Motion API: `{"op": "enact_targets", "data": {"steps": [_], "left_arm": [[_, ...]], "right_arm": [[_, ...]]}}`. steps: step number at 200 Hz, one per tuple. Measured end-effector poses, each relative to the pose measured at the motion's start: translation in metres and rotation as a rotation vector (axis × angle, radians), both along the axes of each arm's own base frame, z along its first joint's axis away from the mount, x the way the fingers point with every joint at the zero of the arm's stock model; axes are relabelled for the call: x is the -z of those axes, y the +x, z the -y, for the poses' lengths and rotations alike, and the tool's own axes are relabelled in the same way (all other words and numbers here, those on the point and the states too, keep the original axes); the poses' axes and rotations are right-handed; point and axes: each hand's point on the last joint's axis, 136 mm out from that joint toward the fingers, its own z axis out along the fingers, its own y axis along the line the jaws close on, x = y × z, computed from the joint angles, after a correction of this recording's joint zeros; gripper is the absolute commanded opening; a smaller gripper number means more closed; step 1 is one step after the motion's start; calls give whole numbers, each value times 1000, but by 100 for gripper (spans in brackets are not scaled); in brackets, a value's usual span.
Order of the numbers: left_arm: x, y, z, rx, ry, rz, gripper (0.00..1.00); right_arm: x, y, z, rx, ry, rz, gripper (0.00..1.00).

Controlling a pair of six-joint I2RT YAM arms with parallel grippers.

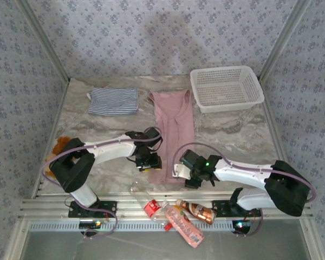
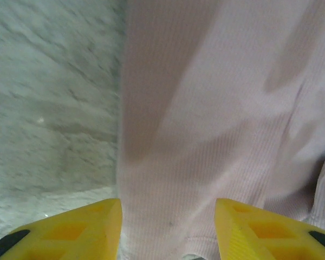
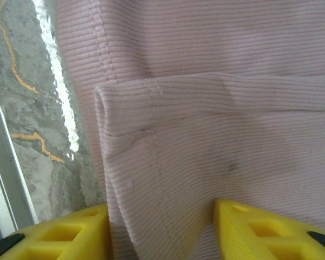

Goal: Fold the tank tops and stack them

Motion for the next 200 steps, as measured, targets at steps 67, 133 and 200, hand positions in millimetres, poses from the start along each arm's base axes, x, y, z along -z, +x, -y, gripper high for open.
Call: {"op": "enact_targets", "data": {"steps": [67,133,200], "left_arm": [[8,-42,-10,51,72,-71,48],[15,-48,-11,45,90,-85,24],[-8,-39,-9,74,105,-49,0]], "right_arm": [[1,2,-10,-15,3,6,43],[0,-6,-16,-47,4,17,19],[-8,-16,-18,-71,7,-4,7]]}}
